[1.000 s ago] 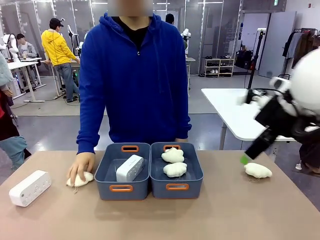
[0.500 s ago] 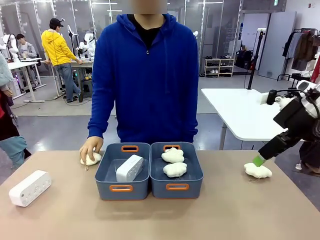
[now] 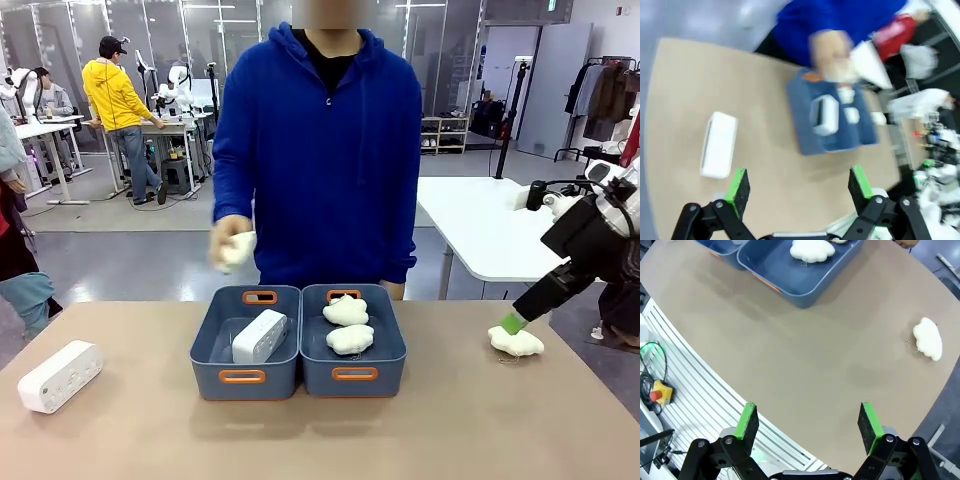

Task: Sort the digital clocks into the basket.
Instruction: Pick up the Digital clock from the table and place it into the empty Plastic storage basket.

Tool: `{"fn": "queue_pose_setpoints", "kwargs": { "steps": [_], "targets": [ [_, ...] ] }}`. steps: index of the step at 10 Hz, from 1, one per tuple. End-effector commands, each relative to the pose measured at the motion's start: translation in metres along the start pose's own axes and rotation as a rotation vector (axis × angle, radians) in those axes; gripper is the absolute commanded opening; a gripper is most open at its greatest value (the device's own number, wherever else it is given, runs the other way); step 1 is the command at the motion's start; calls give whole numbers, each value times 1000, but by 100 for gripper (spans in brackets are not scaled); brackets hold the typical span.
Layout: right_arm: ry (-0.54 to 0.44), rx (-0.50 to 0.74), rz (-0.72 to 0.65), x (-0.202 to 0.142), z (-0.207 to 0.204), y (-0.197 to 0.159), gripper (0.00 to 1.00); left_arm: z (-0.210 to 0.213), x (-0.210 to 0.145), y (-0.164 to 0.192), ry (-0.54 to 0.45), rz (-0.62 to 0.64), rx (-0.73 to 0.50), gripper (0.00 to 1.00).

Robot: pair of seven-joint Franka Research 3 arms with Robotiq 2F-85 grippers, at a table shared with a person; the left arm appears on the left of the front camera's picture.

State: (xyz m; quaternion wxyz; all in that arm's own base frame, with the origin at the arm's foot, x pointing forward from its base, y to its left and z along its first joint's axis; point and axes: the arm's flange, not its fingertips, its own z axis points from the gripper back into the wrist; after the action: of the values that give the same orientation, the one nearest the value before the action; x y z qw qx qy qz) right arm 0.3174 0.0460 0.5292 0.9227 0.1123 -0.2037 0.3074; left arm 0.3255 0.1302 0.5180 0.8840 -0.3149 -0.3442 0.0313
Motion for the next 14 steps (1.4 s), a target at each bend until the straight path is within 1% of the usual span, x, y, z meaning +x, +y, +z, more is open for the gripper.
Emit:
{"fn": "queue_pose_setpoints", "kwargs": {
  "steps": [1, 2, 3, 4, 5, 6, 7, 8, 11, 13, 14],
  "targets": [
    [-9, -6, 4, 0, -1, -4, 100, -42, 7, -3, 167, 23, 238, 100],
    [-9, -6, 4, 0, -1, -4, 100, -63, 12, -2, 209, -41, 369, 100],
    [-9, -6, 4, 0, -1, -4, 100, -84, 16, 1, 278, -144, 467, 100],
    [-9, -6, 4, 0, -1, -4, 100, -110, 22, 4, 326, -171, 481, 100],
    [-9, -6, 4, 0, -1, -4, 100, -131, 18, 3, 379, -229, 487, 100],
    [-9, -6, 4, 0, -1, -4, 100, -149, 11, 4, 410, -274, 504, 100],
    [-9, -6, 4, 0, -1, -4, 100, -162, 7, 5, 415, -294, 505, 100],
    [-9, -6, 4, 0, -1, -4, 100, -172, 2, 9, 421, -340, 550, 100],
    [-9, -6, 4, 0, -1, -4, 100, -202, -9, 26, 485, -341, 554, 100],
    [-9, -6, 4, 0, -1, -4, 100, -221, -12, 34, 469, -376, 577, 100],
    [-9, -6, 4, 0, -1, -4, 100, -227, -13, 42, 482, -372, 587, 100]
  ]
}}
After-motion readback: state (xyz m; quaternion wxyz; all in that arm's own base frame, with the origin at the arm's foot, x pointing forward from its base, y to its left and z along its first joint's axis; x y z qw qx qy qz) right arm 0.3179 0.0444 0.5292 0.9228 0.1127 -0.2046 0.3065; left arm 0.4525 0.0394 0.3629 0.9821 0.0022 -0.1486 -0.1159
